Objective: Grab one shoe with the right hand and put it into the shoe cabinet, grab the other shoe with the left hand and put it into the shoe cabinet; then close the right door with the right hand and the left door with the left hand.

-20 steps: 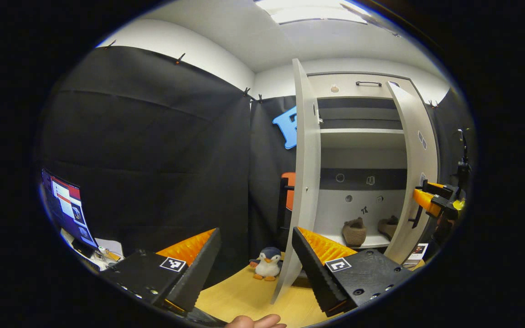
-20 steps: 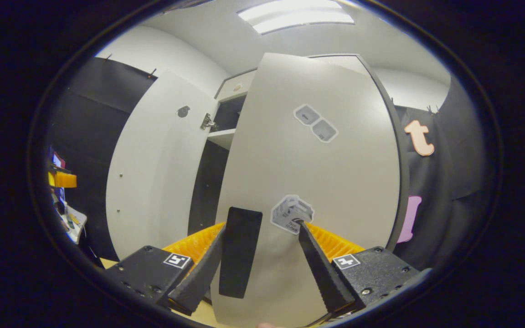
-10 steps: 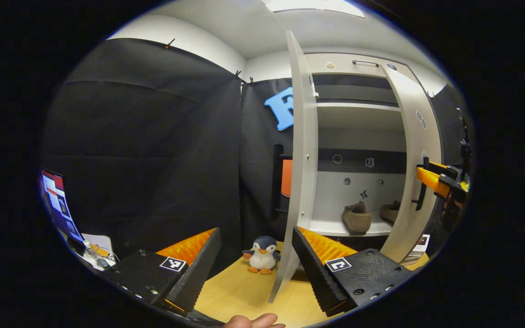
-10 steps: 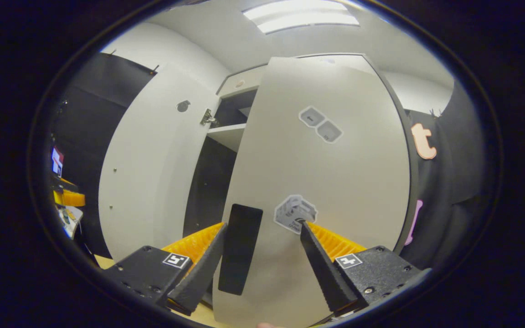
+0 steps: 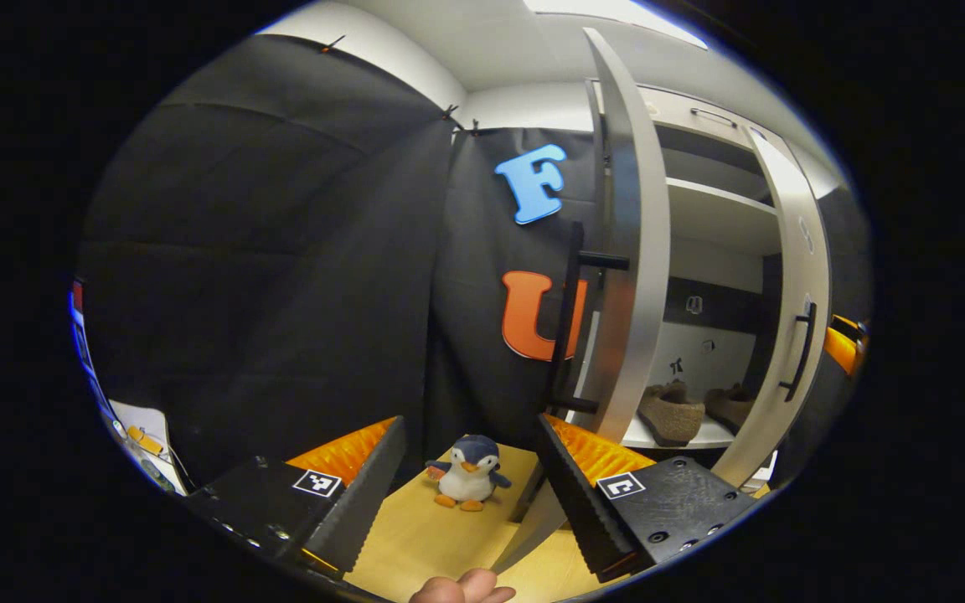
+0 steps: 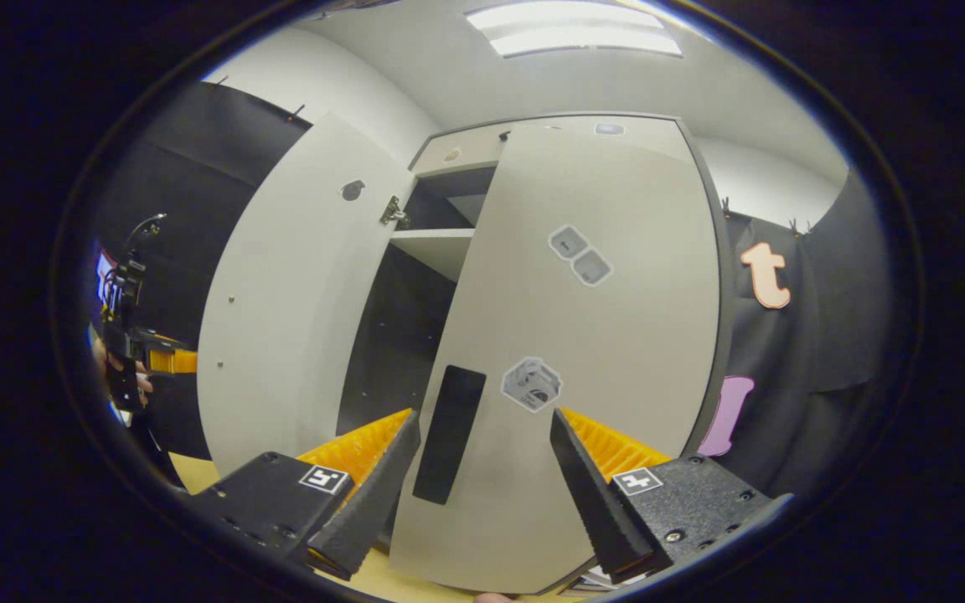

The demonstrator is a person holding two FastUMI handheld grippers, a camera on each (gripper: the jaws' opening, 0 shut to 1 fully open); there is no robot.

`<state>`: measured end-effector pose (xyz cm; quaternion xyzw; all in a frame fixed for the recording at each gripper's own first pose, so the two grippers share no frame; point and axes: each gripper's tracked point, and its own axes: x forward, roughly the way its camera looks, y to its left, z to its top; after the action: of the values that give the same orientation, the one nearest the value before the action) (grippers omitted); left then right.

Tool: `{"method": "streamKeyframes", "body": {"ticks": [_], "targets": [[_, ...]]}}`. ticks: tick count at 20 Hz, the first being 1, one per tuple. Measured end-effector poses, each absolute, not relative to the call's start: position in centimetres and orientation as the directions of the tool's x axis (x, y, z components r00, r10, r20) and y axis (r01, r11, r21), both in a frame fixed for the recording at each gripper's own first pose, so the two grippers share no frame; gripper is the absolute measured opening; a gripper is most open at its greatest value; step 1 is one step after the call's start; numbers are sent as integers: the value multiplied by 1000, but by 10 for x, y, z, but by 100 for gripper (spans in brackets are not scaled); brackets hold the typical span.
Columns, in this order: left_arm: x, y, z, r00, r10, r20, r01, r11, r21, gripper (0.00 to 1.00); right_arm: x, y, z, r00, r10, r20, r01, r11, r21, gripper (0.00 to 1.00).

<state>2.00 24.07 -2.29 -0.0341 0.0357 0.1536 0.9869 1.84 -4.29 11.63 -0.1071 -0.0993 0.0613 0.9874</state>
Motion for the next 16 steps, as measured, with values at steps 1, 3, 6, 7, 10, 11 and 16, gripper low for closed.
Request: {"method": "streamKeyframes", "body": {"ticks": [1, 3, 6, 7, 10, 11, 16], "targets": [[22, 234, -22, 959, 270, -84, -274, 961, -34, 94, 18, -42, 112, 976, 139, 169, -100, 970, -221, 99], [31, 214, -17, 976, 200, -91, -202, 979, -19, 94, 15, -40, 104, 981, 133, 138, -102, 971, -217, 99], [35, 138, -30, 986, -25, -167, 2, 990, -138, 94, 9, -39, 108, 980, 135, 144, -105, 974, -201, 99], [30, 115, -30, 983, -54, -176, 28, 988, -149, 95, 8, -39, 108, 981, 137, 139, -107, 973, -203, 100], [32, 99, -7, 995, -56, -82, 44, 989, -141, 97, 1, -42, 110, 983, 109, 151, -77, 977, -200, 100], [33, 94, -3, 995, -70, -72, 58, 986, -156, 95, -3, -43, 106, 984, 101, 148, -73, 980, -185, 99], [67, 82, 11, 992, -100, -81, 79, 968, -238, 95, -21, -50, 89, 992, 67, 109, -57, 994, -97, 100]]}}
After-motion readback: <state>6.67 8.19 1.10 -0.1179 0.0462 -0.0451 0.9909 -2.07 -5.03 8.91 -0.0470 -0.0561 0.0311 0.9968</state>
